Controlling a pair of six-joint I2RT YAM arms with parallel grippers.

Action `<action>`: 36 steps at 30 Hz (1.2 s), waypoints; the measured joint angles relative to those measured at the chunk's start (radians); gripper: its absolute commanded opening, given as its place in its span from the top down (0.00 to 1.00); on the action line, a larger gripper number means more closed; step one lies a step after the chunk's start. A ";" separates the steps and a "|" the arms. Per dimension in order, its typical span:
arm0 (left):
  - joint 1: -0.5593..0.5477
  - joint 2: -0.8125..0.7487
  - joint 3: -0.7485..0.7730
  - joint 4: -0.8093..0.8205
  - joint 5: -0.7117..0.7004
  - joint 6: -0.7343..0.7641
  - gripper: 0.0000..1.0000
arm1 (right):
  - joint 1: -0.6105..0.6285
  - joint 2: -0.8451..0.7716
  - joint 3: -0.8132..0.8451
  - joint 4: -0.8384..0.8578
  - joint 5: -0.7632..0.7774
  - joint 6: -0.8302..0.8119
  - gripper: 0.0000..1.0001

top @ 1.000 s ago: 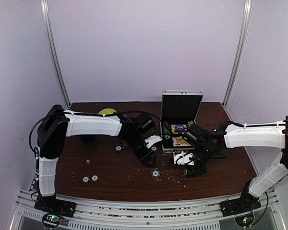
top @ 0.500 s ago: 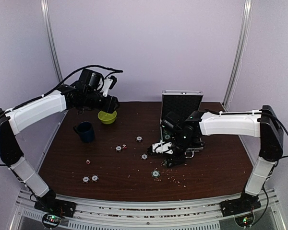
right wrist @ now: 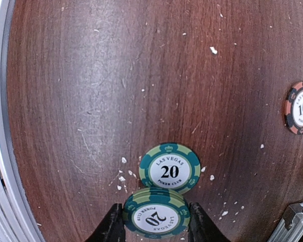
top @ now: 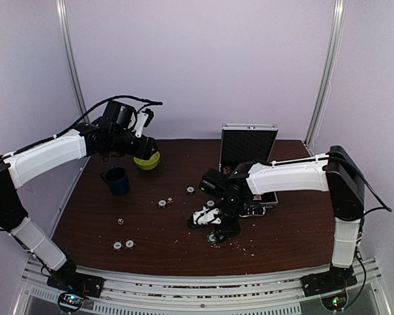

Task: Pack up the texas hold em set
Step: Place the poker chip on the poker chips pile.

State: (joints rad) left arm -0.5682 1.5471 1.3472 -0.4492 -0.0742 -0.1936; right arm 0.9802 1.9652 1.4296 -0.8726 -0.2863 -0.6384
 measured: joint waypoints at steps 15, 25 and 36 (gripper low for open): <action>0.000 -0.004 0.000 0.007 0.010 0.000 0.43 | 0.033 0.077 0.055 0.005 0.048 0.020 0.64; 0.000 0.002 0.000 0.007 0.027 0.001 0.43 | 0.034 0.087 0.058 0.010 0.075 0.038 0.64; 0.000 0.015 0.000 0.007 0.037 0.001 0.43 | 0.034 0.087 0.065 0.014 0.079 0.042 0.63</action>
State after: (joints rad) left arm -0.5682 1.5623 1.3472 -0.4423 -0.0376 -0.1925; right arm 1.0145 2.0518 1.4944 -0.8589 -0.2070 -0.5968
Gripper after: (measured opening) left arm 0.567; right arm 0.393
